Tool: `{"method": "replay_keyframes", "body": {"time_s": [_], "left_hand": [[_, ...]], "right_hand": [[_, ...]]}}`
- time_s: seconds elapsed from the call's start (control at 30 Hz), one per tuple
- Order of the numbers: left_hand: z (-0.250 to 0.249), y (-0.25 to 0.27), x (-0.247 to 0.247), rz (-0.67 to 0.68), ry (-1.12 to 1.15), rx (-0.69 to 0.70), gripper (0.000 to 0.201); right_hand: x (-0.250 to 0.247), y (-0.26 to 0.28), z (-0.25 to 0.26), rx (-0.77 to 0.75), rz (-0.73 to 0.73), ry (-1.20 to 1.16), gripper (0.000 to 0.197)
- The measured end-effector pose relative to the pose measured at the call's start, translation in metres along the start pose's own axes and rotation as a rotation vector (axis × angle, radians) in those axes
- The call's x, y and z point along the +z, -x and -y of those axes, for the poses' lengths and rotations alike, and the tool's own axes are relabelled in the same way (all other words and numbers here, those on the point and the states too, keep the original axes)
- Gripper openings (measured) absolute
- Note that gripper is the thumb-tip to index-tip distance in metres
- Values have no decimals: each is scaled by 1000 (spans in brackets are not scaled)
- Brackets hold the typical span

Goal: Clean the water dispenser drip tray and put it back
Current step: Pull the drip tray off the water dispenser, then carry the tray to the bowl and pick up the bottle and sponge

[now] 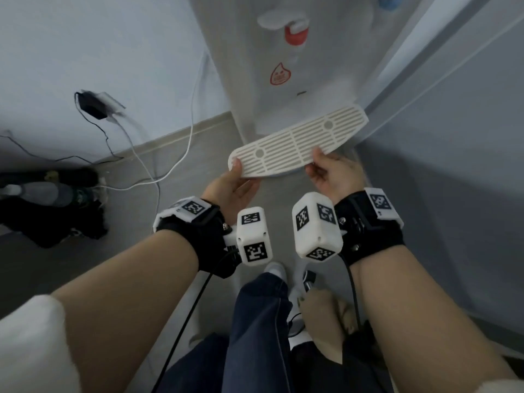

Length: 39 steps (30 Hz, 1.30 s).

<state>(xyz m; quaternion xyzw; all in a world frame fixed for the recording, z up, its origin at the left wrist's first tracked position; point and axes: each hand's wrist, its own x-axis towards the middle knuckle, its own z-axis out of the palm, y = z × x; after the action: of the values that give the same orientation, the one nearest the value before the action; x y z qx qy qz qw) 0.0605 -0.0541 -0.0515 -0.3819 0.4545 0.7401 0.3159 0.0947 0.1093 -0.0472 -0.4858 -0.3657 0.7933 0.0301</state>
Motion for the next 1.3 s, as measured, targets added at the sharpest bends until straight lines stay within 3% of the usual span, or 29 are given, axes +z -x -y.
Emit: {"method": "replay_keyframes", "body": {"time_s": [0.23, 0.37, 0.53, 0.67, 0.87, 1.13, 1.3], "left_hand": [[0, 89, -89, -36, 25, 136, 24], [-13, 158, -156, -67, 66, 256, 23], [-38, 244, -237, -217, 102, 406, 18], [-57, 313, -304, -318, 150, 513, 21], [-80, 405, -377, -449, 312, 631, 18], [-98, 496, -464, -710, 589, 832, 20], [-92, 533, -522, -967, 807, 895, 33]], "right_hand": [[22, 109, -50, -22, 57, 110, 16], [47, 185, -84, -1, 178, 253, 17], [85, 258, -127, -10, 275, 494, 22], [126, 319, -158, -53, 328, 467, 42], [201, 401, -181, -134, 669, 595, 7], [310, 506, -238, -117, 1167, 818, 9], [370, 549, -309, 29, 1468, 1048, 14]]}}
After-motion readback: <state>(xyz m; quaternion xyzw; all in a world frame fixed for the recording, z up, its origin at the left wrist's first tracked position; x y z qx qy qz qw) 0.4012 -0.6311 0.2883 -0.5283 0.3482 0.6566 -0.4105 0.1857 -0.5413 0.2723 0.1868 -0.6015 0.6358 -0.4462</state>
